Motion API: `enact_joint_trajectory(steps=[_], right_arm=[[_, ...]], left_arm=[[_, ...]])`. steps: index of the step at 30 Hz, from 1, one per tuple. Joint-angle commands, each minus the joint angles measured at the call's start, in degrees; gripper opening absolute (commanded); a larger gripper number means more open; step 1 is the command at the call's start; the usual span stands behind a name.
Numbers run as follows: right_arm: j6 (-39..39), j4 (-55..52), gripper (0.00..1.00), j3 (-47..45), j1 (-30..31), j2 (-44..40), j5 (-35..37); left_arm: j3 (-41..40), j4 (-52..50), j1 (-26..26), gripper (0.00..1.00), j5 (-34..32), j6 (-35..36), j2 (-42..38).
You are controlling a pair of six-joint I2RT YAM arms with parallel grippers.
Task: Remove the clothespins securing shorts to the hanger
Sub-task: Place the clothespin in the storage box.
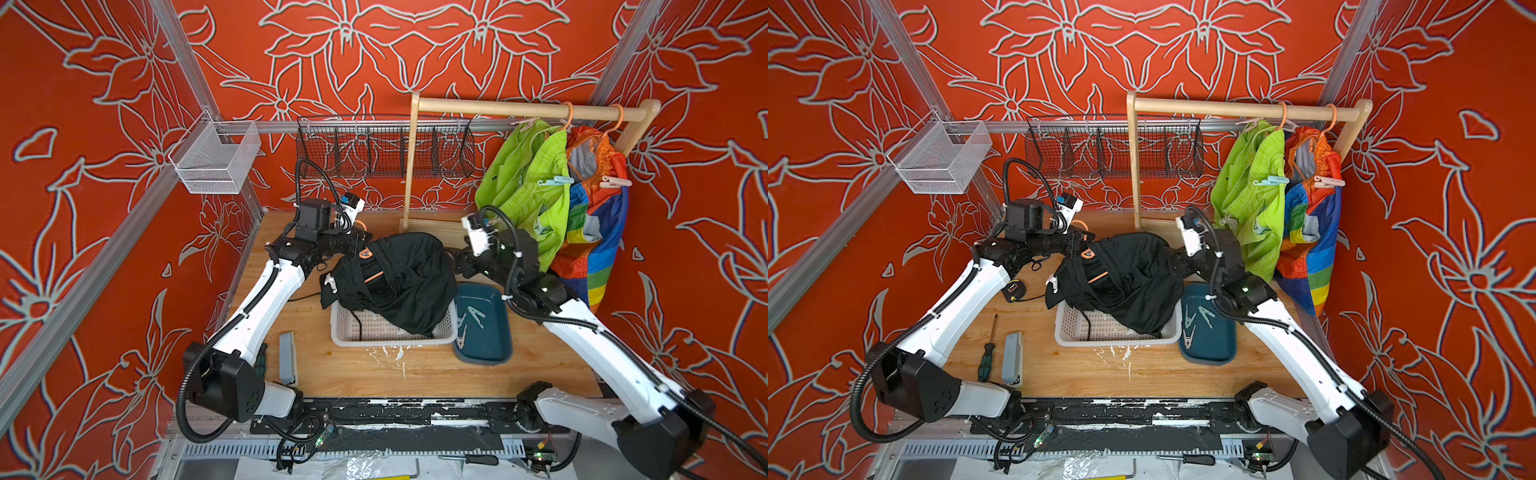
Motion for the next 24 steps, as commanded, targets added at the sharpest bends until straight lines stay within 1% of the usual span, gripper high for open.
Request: enact_joint_trajectory(steps=[1, 7, 10, 18, 22, 24], right_arm=[[-12.2, -5.6, 0.75, 5.9, 3.8, 4.0, -5.1], [-23.5, -11.1, 0.77, 16.6, 8.5, 12.3, -5.3], [-27.0, -13.0, 0.78, 21.1, 9.5, 16.8, -5.3], [-33.0, -13.3, 0.79, 28.3, 10.2, 26.0, -4.8], [-36.2, -14.1, 0.79, 32.2, 10.1, 30.6, -3.3], [-36.8, -13.4, 0.77, 33.0, 10.1, 32.2, -1.7]], left_arm=[[1.8, 1.7, 0.4, 0.00, 2.7, -0.5, 0.3], [2.1, 1.4, 0.4, 0.00, 3.5, -0.3, 0.8], [2.2, 1.2, 0.4, 0.00, 3.7, -0.2, 0.8], [2.2, 0.9, 0.4, 0.00, 4.3, -0.1, 0.3], [2.4, 0.4, 0.4, 0.00, 5.8, 0.3, 0.0], [2.4, 0.2, 0.4, 0.00, 6.5, 0.6, -0.3]])
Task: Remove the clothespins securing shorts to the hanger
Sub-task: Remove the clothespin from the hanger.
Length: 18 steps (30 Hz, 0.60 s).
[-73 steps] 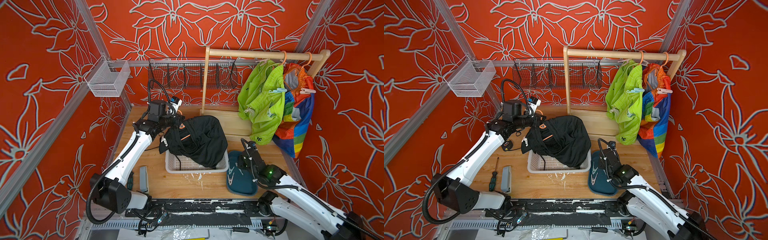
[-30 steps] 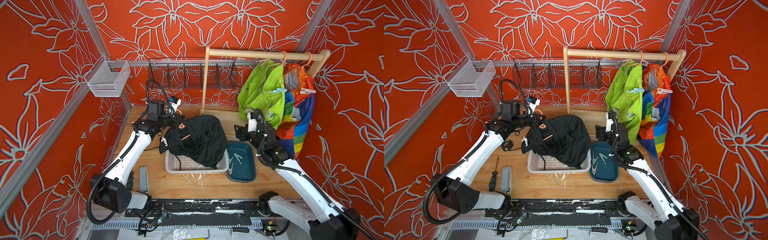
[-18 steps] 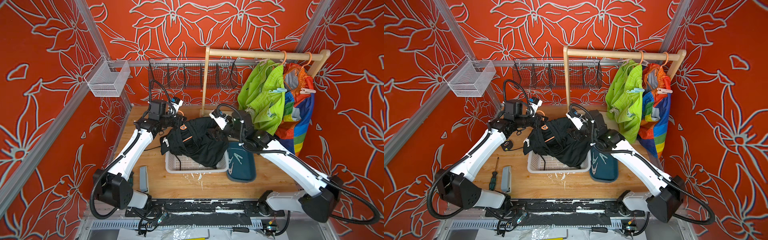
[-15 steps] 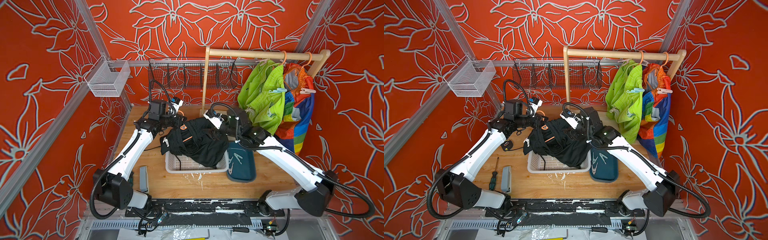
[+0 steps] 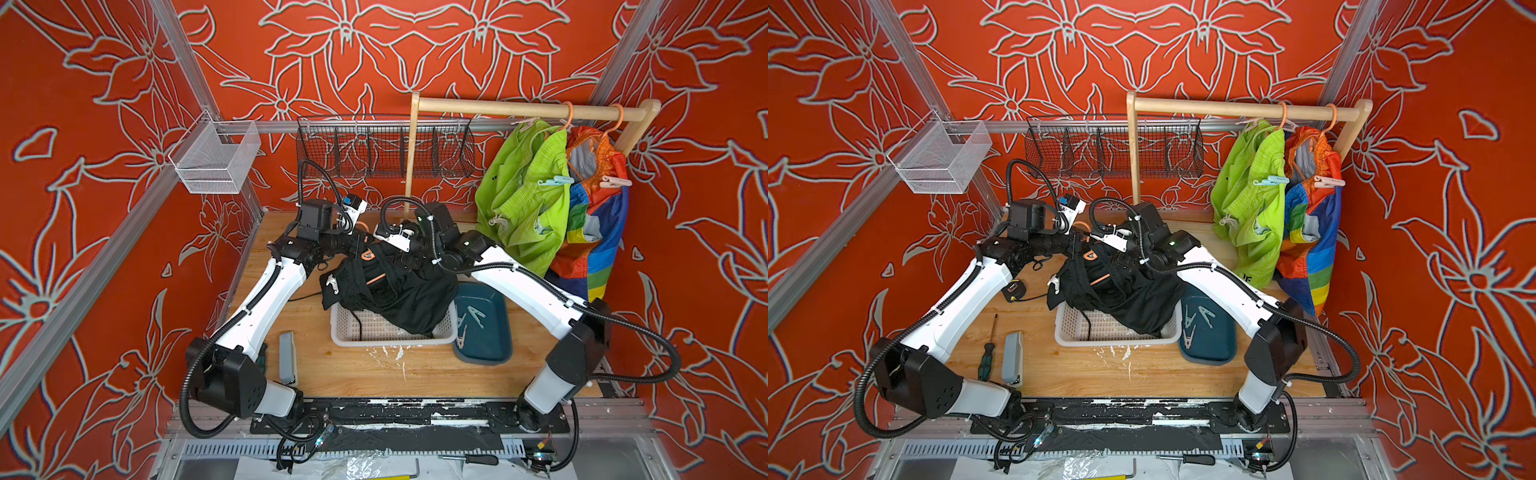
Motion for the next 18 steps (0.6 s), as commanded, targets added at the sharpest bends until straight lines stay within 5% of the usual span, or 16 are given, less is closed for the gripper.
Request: enact_joint_trajectory(steps=[1, 3, 7, 9, 12, 18], right_arm=[[-4.6, -0.2, 0.76, 2.2, 0.3, 2.0, 2.0], [-4.5, 0.5, 0.64, 2.2, 0.3, 2.7, 2.5], [-3.2, 2.3, 0.16, 0.3, 0.3, 2.2, 2.7], [-2.7, 4.0, 0.04, -1.8, 0.3, 1.0, 3.0], [-2.6, 6.1, 0.01, -5.1, 0.3, -1.2, 3.9], [-2.4, 8.9, 0.00, -11.7, 0.3, -6.0, 6.8]], left_arm=[[2.2, 0.2, 0.4, 0.00, 3.5, 0.6, -1.0], [2.1, 0.3, 0.4, 0.00, 3.3, 0.8, -1.3], [2.1, 0.3, 0.5, 0.00, 2.4, 0.9, -1.4], [1.8, 0.7, 0.5, 0.00, 1.4, 0.8, -1.7], [0.9, 1.8, 0.8, 0.07, -0.2, 0.3, -2.4], [-0.5, 4.3, 2.6, 0.47, -2.0, -1.1, -3.9]])
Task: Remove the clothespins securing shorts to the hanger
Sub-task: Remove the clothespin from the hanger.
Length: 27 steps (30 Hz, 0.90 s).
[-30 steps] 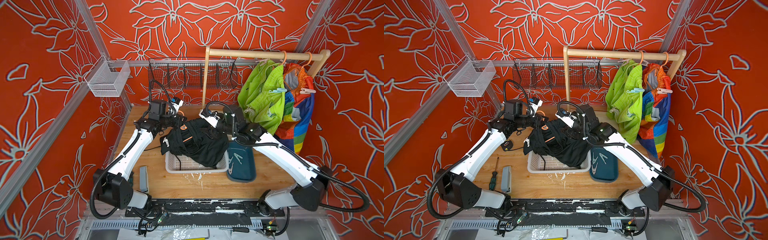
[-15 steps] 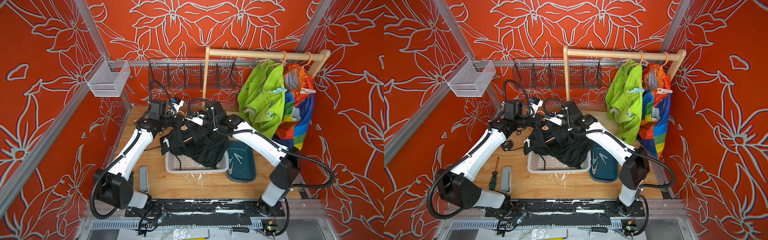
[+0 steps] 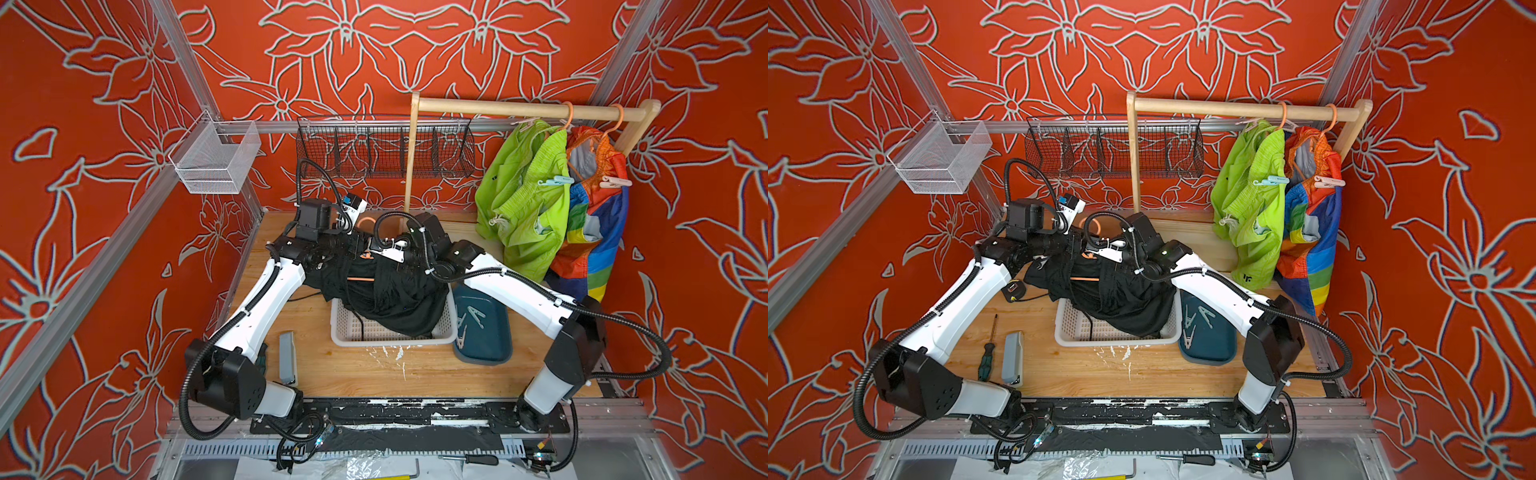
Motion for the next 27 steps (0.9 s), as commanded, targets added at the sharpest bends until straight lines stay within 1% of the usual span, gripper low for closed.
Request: enact_joint_trajectory(steps=[1, 4, 6, 8, 10, 12, 15, 17, 23, 27], right_arm=[[1.3, 2.8, 0.00, -2.9, -0.6, -3.5, 3.5], [2.0, 4.4, 0.00, -6.0, -0.6, -5.4, 4.7], [2.6, 5.4, 0.00, -7.6, -0.6, -6.6, 5.4], [3.5, 6.1, 0.00, -8.9, -0.9, -8.0, 5.9], [5.0, 6.3, 0.00, -9.5, -1.9, -9.4, 4.8], [7.3, 6.7, 0.00, -10.3, -3.5, -10.8, 2.3], [12.7, 8.8, 0.00, -12.1, -7.0, -12.7, -3.9], [14.6, 10.9, 0.00, -13.7, -8.2, -13.9, -5.5], [17.5, 13.4, 0.00, -17.6, -11.2, -17.1, -8.7], [20.0, 15.3, 0.00, -20.3, -12.8, -19.6, -11.8]], left_arm=[[-0.8, 3.9, 1.9, 0.56, -1.2, -2.0, -3.0], [-1.7, 5.6, 3.3, 0.77, -1.2, -3.2, -4.0], [-2.0, 6.0, 4.2, 0.85, -1.3, -3.2, -4.6], [-2.4, 6.0, 5.2, 0.89, -1.9, -2.8, -5.6], [-3.3, 6.4, 6.3, 0.92, -2.5, -2.3, -6.7], [-3.8, 6.4, 7.5, 0.92, -1.9, -1.9, -7.6], [-3.9, 5.5, 8.6, 0.93, 2.7, -0.3, -8.0], [-4.1, 4.9, 8.7, 0.93, 4.0, 0.6, -8.2], [-5.1, 4.1, 9.7, 0.93, 4.8, 2.8, -9.6], [-5.1, 3.7, 10.9, 0.90, 7.3, 3.1, -9.3]])
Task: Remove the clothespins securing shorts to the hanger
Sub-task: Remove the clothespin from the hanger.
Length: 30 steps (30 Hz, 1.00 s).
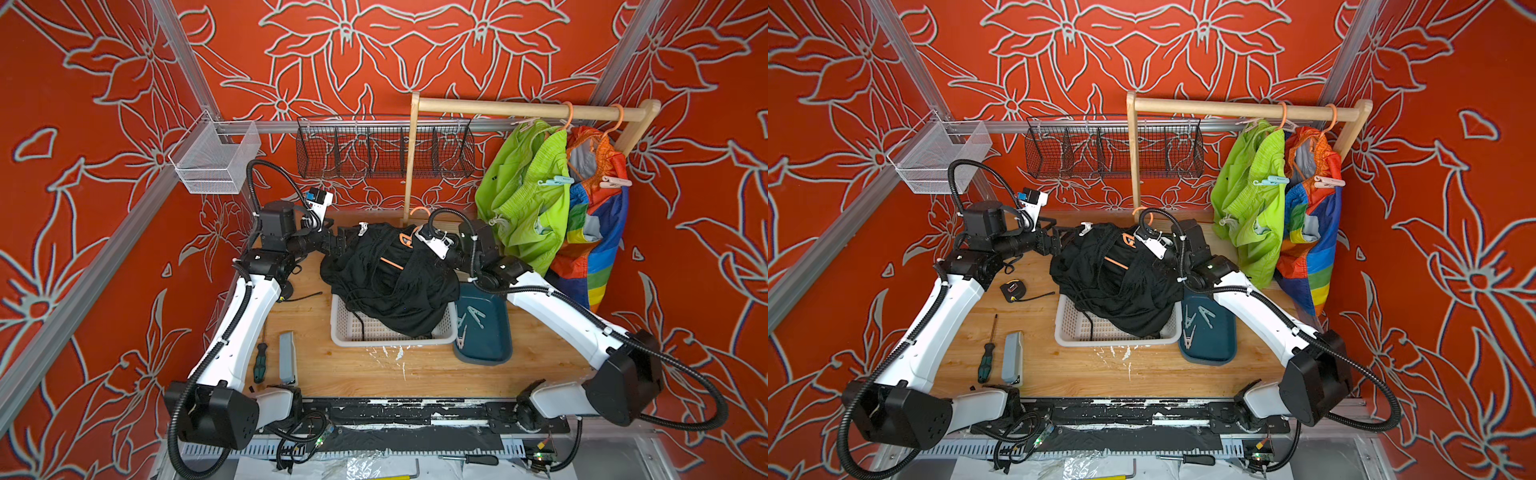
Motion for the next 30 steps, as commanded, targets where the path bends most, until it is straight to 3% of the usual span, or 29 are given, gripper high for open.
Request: enact_joint_trajectory(steps=[1, 9, 14, 19, 30], right_arm=[[4.6, 5.8, 0.00, -1.3, -1.4, -3.5, -5.9], [8.3, 8.8, 0.00, -4.1, -2.6, -5.9, -10.3], [9.6, 10.0, 0.00, -3.9, -2.8, -6.0, -11.8], [10.8, 11.2, 0.00, -3.6, -2.8, -6.0, -13.0], [11.3, 11.0, 0.00, -3.3, -2.8, -7.7, -13.7]], left_arm=[[0.1, -0.8, 1.2, 0.90, 3.6, 1.7, -0.6], [1.6, -2.6, 2.3, 0.89, 10.7, 1.7, 2.5], [2.0, -1.6, 2.3, 0.79, 15.7, -0.2, 4.6], [2.6, -1.5, 2.0, 0.70, 15.8, -1.0, 6.0], [1.8, -0.4, 2.4, 0.72, 8.2, -0.8, 5.1]])
